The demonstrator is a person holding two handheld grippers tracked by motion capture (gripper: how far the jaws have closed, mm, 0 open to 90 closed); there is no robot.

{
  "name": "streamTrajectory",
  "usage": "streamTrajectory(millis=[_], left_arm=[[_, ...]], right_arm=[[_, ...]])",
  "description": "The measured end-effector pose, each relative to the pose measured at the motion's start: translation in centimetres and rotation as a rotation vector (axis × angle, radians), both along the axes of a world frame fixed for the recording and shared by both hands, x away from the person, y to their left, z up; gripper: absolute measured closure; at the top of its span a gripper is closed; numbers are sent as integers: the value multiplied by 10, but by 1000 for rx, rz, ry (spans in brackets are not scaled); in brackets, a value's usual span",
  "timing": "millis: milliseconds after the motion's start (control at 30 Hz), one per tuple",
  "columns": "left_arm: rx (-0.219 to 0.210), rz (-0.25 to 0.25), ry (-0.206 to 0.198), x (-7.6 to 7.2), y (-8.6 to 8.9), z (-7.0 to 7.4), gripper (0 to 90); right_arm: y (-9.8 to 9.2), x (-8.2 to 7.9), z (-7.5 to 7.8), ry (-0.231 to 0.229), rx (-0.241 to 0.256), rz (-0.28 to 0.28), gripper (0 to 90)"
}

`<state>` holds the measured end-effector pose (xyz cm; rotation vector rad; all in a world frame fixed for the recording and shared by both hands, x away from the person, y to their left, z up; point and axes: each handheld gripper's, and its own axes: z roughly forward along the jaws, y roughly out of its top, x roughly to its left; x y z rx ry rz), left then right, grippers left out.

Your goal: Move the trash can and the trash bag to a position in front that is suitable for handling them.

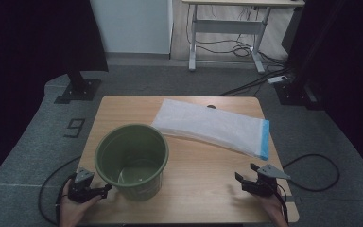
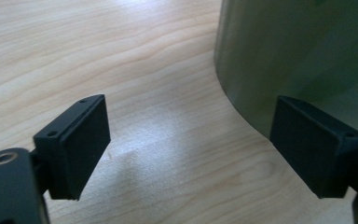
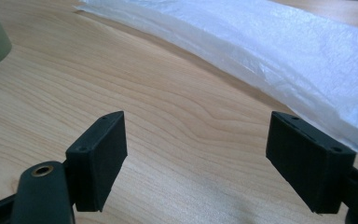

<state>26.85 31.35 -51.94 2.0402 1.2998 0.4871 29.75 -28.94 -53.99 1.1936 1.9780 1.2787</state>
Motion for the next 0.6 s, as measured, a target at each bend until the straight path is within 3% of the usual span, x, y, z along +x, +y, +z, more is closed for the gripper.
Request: streamTrajectory(millis=[167, 267, 333, 433, 467, 500, 533, 600], left_arm=[[17, -25, 2, -4, -2, -2, 126], [2, -42, -12, -9, -2, 0, 121], [-4, -63, -20, -14, -2, 2, 117], [-24, -127, -20, -26, -5, 4, 113], [-24, -127, -20, -26, -5, 4, 113], [-31, -172, -27, -31, -11, 6, 113], [-31, -172, -27, -31, -11, 6, 113], [-31, -227, -42, -33, -20, 9, 112]], right_arm=[[1, 4, -2, 13, 0, -25, 192], [1, 5, -3, 19, -5, -27, 193], [4, 5, -5, 23, -36, -14, 194], [7, 5, -6, 32, -61, 2, 220], [7, 5, -6, 32, -61, 2, 220], [9, 5, -6, 39, -61, 12, 222], [9, 5, -6, 39, -61, 12, 222], [9, 5, -5, 33, -72, 12, 222]])
